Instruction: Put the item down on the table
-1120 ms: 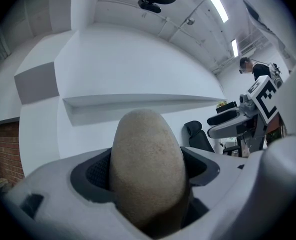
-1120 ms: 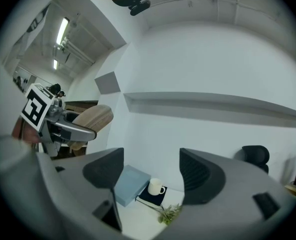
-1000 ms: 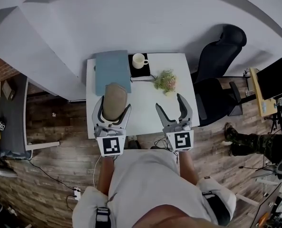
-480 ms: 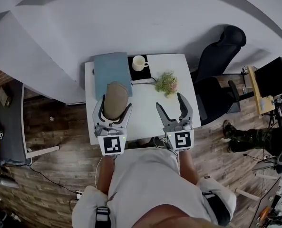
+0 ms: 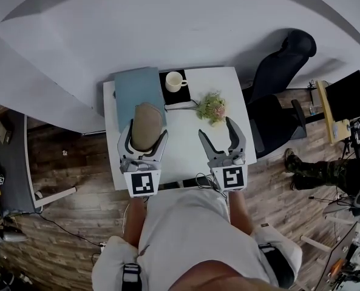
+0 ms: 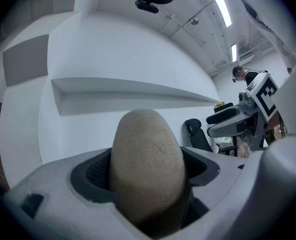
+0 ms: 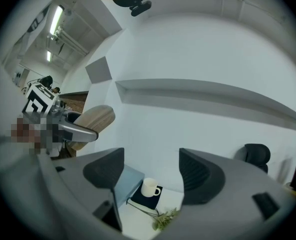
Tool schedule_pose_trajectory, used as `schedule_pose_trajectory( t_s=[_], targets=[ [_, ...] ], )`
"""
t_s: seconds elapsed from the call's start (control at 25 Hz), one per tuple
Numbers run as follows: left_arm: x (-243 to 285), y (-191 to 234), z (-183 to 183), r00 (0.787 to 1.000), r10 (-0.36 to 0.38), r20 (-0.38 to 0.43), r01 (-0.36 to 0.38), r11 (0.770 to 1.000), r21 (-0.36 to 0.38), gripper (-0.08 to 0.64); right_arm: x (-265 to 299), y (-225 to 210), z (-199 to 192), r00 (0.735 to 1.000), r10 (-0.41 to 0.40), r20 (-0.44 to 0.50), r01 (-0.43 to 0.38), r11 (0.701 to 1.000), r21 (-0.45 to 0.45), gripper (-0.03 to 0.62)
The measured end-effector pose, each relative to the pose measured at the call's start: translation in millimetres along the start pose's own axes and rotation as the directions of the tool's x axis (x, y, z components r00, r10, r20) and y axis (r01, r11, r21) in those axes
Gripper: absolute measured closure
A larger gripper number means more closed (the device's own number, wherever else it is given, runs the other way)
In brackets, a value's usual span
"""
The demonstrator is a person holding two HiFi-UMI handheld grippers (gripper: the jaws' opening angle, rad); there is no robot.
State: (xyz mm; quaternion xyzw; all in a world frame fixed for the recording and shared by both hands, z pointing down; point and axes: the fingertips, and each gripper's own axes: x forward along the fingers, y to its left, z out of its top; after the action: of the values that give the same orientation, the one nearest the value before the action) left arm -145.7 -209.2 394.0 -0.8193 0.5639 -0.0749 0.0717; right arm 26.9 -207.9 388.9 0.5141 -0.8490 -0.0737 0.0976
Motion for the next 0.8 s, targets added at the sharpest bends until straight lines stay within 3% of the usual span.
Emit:
schedule_pose_trajectory(
  t_s=[0.24,0.8],
  targets=[
    [22,1,-10,1.000,0.013,-0.028,-0.013,1.000,-0.016,0.152,24,-14,-12,0.999,0.031,-0.018,-0.031,0.999,0.015,0.247],
    [58,-20,-56,0.989,-0.042,-0.139,0.038,0.999,-0.031,0.152,47,-30,-58,0.991,0.084,-0.102,-0.079,0.996,0.044,0.255]
  ],
)
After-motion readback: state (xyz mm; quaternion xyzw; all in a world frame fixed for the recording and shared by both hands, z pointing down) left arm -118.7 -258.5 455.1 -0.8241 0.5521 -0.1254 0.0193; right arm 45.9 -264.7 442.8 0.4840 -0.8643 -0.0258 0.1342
